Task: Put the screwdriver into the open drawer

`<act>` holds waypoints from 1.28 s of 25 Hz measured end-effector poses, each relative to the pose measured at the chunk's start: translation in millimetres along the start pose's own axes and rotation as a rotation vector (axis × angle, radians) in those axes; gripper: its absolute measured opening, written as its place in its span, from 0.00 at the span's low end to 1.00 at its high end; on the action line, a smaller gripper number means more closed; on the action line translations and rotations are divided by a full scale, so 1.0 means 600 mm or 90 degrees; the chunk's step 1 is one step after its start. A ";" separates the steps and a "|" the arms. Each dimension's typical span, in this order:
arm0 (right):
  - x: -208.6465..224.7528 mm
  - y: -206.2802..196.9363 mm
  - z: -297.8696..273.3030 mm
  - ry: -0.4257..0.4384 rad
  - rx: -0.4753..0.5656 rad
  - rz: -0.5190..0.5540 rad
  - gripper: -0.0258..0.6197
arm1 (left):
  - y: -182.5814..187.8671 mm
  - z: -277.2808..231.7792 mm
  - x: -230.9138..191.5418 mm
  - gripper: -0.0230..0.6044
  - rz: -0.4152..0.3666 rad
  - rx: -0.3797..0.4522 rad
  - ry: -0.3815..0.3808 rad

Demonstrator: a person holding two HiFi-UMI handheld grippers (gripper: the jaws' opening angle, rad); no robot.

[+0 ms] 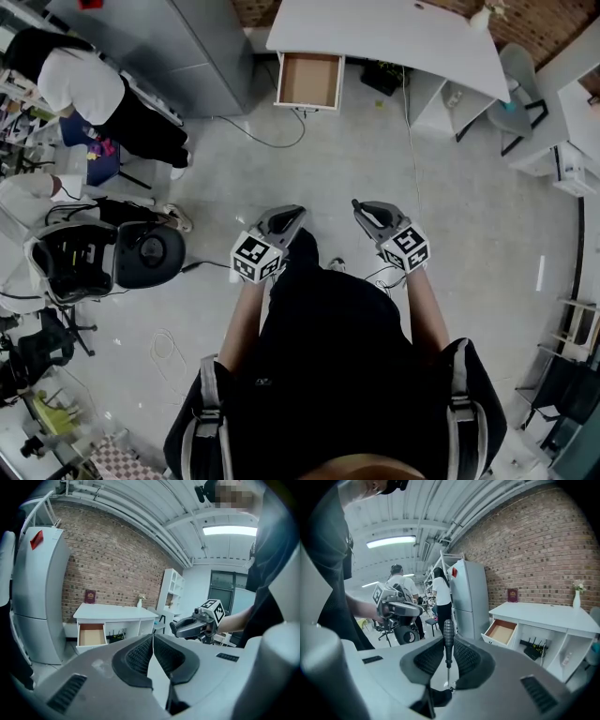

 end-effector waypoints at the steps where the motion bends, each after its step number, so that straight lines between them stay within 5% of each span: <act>1: -0.001 0.001 -0.004 0.001 -0.003 0.003 0.22 | 0.000 0.002 -0.004 0.06 0.001 0.000 0.000; 13: 0.026 0.015 -0.060 0.007 -0.027 0.010 0.22 | 0.022 -0.018 -0.070 0.06 0.005 -0.004 -0.004; 32: 0.140 0.083 -0.223 0.007 -0.059 -0.005 0.22 | 0.083 -0.077 -0.276 0.06 0.033 -0.039 -0.023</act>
Point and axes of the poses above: the fingertips, and each gripper's own axes: z backward along the fingers, x to its right, y out of its top, the point moved 8 cm from there along z, backward along the fingers, and after that the axes turned 6 degrees about z, right-handed, at the moved point
